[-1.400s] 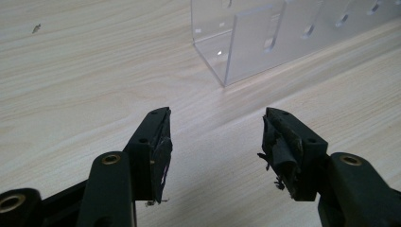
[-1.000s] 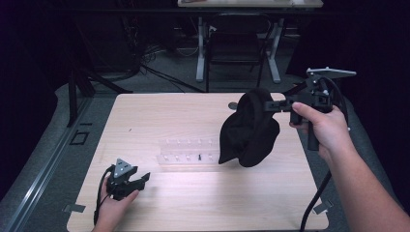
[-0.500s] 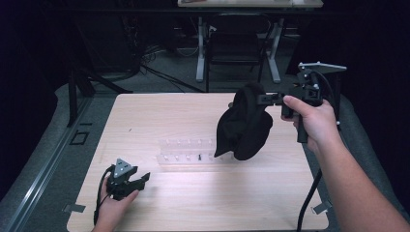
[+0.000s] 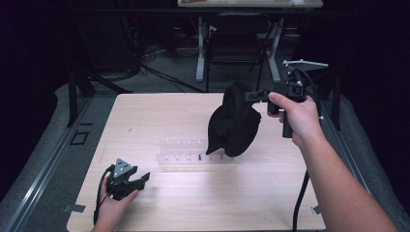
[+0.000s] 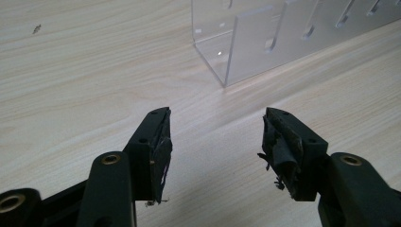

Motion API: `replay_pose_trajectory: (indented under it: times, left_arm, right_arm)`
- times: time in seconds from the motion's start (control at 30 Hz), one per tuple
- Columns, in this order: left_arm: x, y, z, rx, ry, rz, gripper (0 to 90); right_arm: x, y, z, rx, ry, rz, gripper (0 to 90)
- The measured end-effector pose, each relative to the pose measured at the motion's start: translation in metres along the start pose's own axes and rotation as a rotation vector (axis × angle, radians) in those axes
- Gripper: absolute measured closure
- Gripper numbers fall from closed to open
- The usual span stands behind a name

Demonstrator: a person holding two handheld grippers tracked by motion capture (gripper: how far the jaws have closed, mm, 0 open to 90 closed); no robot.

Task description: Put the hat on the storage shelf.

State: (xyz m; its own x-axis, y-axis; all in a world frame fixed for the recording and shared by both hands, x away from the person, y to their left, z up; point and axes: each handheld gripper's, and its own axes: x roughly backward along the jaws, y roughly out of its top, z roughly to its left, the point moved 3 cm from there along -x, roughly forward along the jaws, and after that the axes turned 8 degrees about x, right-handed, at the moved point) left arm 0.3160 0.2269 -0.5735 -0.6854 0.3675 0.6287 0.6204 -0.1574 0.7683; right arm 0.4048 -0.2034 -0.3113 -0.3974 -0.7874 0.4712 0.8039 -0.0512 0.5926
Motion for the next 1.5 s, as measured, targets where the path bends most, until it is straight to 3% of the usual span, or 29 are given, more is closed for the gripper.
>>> replay_pose_trajectory:
  times: [0.6, 1.13, 1.5]
  left_arm:
    - [0.001, 0.0, 0.0, -0.002, -0.002, 0.002, 42.7]
    - [0.001, 0.001, 0.0, -0.003, 0.0, -0.007, 42.7]
    - [0.001, 0.003, -0.005, -0.007, -0.006, -0.018, 42.7]
  right_arm:
    - [-0.024, -0.001, 0.003, 0.007, 0.006, 0.045, 88.1]
    - [-0.039, -0.002, 0.006, 0.016, 0.003, 0.056, 88.1]
    - [-0.046, -0.003, 0.012, 0.021, 0.025, 0.062, 88.0]
